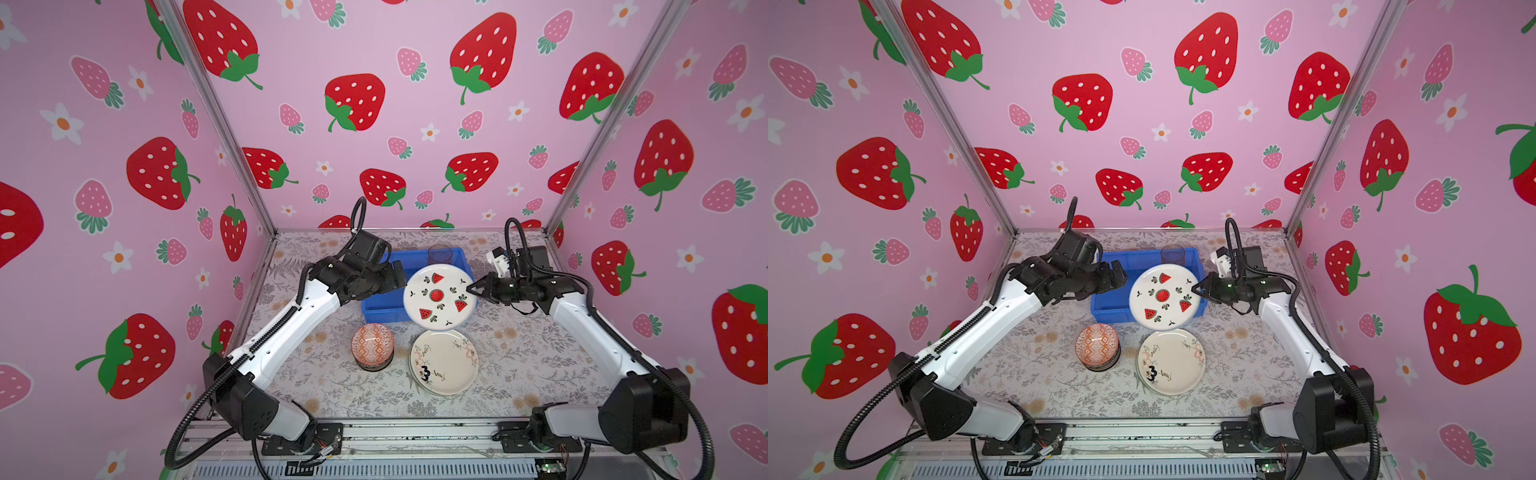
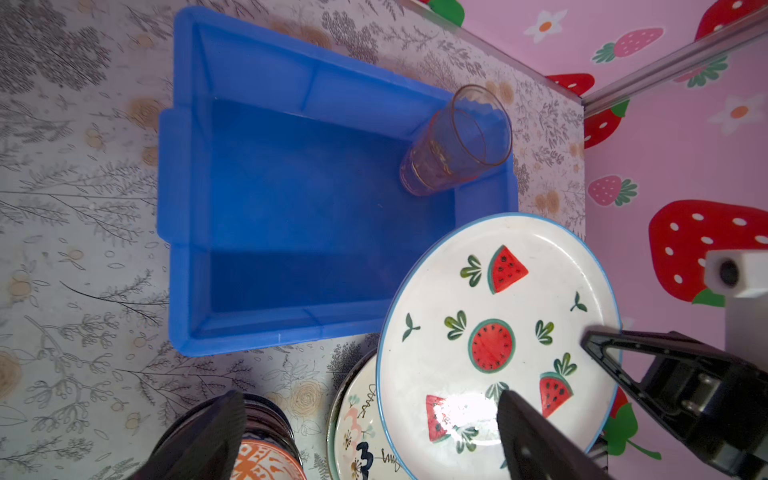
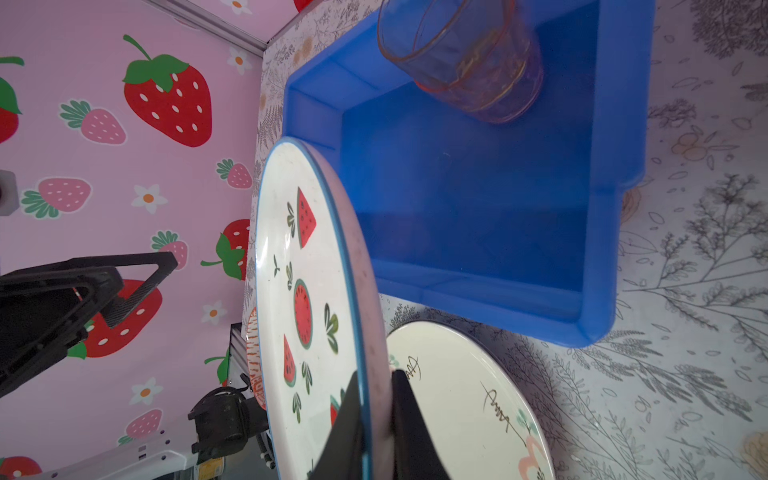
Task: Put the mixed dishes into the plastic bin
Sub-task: 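Carry the watermelon plate with both grippers over the blue bin, then lower the watermelon plate flat into the bin beside the cups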
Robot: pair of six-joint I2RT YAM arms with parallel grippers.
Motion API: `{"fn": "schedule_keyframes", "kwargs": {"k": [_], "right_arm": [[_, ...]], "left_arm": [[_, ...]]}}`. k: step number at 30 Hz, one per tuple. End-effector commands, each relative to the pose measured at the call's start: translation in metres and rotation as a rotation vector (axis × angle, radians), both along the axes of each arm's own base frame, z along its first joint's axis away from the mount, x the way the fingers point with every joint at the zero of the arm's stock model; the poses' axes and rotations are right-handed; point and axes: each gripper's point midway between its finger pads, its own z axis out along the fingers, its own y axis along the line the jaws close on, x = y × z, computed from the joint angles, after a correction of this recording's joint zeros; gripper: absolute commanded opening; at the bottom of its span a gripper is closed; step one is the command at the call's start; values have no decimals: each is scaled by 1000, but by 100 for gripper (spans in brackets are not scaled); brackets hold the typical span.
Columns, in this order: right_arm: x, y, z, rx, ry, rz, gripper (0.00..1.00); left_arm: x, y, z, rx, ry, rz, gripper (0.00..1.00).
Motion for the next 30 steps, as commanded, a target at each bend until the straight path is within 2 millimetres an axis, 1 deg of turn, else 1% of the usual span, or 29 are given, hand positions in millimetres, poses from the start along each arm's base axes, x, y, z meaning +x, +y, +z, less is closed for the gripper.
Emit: {"fn": "schedule_keyframes", "kwargs": {"k": [1,6,9,11,17,23,30], "right_arm": [[18,20,47,122,-116,23,0],[33,40,47,138,-126,31,0],[41,52,45,144,-123,30,0],[48,59,43,151,-126,24,0],[72,77,41,177,-129,-13,0],[85,100,31,179,-117,-22,0],[92,121,16,156,-99,-24,0]], "left_arm": [[8,11,14,20,-16,-32,97],[25,25,19,19,-23,-35,97],[36,35,17,16,-24,-26,97],[42,37,16,9,-27,-49,97],[56,45,8,71,-47,-84,99],[65,51,2,72,-68,-80,100],[69,60,-3,36,-55,-56,100]]}}
